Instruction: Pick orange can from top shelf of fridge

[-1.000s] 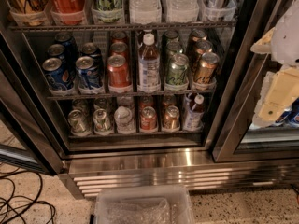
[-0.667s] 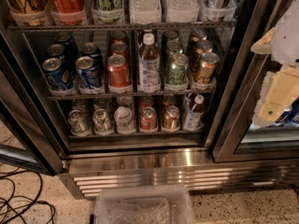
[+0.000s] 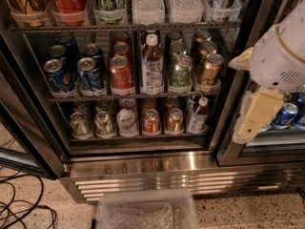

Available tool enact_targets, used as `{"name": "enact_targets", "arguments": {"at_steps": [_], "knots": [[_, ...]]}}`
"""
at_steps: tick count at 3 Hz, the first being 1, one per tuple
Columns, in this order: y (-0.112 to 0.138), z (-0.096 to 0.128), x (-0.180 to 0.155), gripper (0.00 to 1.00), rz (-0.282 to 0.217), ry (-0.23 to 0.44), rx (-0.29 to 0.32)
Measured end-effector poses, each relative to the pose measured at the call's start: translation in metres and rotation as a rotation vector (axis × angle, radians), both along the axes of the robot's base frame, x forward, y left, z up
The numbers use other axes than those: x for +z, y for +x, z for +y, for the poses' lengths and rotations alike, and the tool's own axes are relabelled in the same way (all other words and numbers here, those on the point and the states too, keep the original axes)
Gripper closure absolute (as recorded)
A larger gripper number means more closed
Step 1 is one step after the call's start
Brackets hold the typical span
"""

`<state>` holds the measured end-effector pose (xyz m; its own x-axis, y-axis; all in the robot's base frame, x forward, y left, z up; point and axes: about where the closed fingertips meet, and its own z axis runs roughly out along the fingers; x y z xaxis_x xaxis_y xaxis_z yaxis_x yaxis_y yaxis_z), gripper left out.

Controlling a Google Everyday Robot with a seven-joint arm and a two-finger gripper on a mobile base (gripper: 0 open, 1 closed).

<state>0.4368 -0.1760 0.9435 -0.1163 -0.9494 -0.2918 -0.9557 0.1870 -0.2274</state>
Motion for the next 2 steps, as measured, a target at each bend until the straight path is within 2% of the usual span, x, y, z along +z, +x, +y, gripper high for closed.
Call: {"name": "enact_targets", "arguments": {"at_steps": [1,2], "knots": [[0.001,0.028,-0.023,0.0,0.008,0.076,0.063],[0.001,0.044,-0.035,0.0,0.012,0.118,0.099]]}}
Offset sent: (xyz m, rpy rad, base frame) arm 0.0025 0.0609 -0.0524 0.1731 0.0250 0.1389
